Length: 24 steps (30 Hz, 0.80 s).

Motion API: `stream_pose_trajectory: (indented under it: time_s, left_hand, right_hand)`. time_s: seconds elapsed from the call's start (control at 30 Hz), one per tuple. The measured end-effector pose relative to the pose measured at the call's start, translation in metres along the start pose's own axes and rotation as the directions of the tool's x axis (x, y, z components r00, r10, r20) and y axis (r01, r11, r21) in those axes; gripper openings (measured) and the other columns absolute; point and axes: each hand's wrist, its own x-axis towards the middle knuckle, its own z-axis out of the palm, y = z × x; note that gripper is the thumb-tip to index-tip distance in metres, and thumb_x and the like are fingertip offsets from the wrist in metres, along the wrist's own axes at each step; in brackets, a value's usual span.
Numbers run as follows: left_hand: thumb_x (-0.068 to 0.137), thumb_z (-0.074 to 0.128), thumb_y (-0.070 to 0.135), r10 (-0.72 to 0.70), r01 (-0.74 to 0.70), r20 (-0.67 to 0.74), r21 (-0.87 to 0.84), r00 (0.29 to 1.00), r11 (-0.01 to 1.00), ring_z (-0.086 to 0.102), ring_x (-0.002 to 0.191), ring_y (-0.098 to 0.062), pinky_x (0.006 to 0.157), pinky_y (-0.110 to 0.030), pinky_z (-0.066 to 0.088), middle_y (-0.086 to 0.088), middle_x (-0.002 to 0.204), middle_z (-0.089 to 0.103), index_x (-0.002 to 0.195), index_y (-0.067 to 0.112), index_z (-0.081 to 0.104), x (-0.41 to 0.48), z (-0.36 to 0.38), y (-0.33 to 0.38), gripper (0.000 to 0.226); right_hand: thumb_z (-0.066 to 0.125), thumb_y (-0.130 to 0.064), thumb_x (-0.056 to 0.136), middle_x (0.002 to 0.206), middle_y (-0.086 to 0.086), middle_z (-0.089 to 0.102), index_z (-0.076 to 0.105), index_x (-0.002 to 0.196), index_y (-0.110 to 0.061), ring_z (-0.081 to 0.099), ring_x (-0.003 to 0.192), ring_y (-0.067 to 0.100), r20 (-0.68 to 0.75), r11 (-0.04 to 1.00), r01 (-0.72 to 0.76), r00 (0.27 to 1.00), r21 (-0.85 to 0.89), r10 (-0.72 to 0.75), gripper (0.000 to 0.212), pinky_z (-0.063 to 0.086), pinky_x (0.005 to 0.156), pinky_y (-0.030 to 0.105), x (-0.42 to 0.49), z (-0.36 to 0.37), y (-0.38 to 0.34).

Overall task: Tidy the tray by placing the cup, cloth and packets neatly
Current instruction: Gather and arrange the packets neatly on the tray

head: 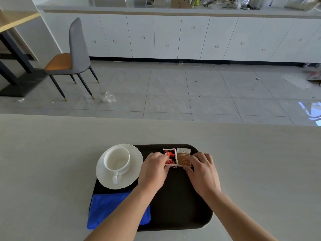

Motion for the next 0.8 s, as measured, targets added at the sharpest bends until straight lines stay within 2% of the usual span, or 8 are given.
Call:
stream_pose_trajectory:
  time_s: [0.43, 0.6, 0.8]
  left_hand:
    - [0.081, 0.076, 0.019, 0.002, -0.002, 0.006, 0.014, 1.0, 1.0, 0.055, 0.085, -0.015, 0.068, -0.023, 0.045, 0.001, 0.096, 0.067, 0.103, 0.017, 0.072, 0.0018, 0.0035, -0.0003, 0.022]
    - [0.081, 0.075, 0.015, -0.014, 0.014, 0.004, -0.006, 1.0, 1.0, 0.055, 0.087, -0.016, 0.07, -0.027, 0.049, 0.001, 0.098, 0.065, 0.101, 0.017, 0.07, 0.0007, 0.0042, -0.0013, 0.021]
    - [0.081, 0.074, 0.022, -0.011, 0.011, -0.005, -0.034, 1.0, 0.999, 0.055, 0.087, -0.013, 0.07, -0.022, 0.046, 0.005, 0.097, 0.066, 0.098, 0.017, 0.072, -0.0003, 0.0009, -0.0009, 0.018]
  right_hand:
    - [0.078, -0.019, 0.079, 0.103, 0.002, 0.066, 0.072, 0.102, -0.013, 0.052, 0.1, 0.028, 0.005, 0.999, 0.03, 1.0, 0.036, -0.03, 0.024, 0.053, 0.077, 0.04, 0.0051, 0.0018, 0.0017]
    - [0.08, -0.02, 0.078, 0.104, 0.001, 0.065, 0.072, 0.104, -0.014, 0.051, 0.101, 0.027, 0.007, 0.998, 0.025, 1.0, 0.052, -0.025, 0.029, 0.053, 0.077, 0.04, 0.0034, 0.0024, 0.0026]
    - [0.08, -0.018, 0.077, 0.107, 0.001, 0.065, 0.072, 0.106, -0.016, 0.052, 0.103, 0.027, 0.014, 0.999, 0.027, 1.0, 0.044, -0.027, 0.03, 0.053, 0.078, 0.037, 0.0039, 0.0033, 0.0055]
